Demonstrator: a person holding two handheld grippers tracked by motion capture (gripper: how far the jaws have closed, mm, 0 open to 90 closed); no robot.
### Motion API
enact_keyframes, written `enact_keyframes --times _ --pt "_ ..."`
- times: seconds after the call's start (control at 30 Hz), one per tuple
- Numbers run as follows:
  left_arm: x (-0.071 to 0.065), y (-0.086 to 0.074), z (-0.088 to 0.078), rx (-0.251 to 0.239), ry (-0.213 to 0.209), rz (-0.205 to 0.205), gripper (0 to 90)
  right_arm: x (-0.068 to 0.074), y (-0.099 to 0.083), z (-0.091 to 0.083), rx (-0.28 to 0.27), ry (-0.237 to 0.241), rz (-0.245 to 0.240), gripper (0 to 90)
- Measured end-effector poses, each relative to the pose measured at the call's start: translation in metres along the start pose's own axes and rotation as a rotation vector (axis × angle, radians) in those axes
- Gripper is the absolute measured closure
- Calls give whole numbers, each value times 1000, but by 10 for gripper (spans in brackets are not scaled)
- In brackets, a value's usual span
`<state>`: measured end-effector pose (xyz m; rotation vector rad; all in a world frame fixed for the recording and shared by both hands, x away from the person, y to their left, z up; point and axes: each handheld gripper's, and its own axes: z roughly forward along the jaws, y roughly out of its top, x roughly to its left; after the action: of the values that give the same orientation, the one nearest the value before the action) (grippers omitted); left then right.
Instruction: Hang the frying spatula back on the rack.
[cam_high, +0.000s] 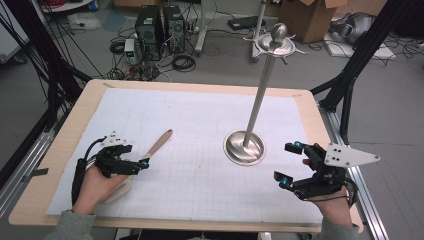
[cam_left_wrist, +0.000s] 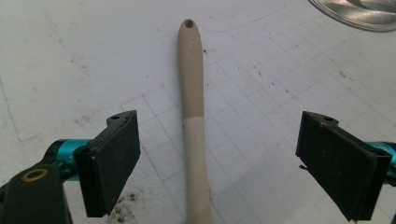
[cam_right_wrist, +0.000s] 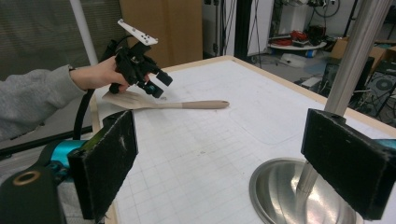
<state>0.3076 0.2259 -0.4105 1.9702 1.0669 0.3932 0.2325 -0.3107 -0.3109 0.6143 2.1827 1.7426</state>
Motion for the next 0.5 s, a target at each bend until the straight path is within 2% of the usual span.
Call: enact_keyframes --times 0.17,0.33,0.5 --pt "1 -2 4 24 15 3 155 0 0 1 7 0 6 97" --pt "3 -5 5 21 33 -10 177 0 -1 2 15 3 7 97" --pt "1 -7 8 38 44 0 218 0 -1 3 16 4 8 97"
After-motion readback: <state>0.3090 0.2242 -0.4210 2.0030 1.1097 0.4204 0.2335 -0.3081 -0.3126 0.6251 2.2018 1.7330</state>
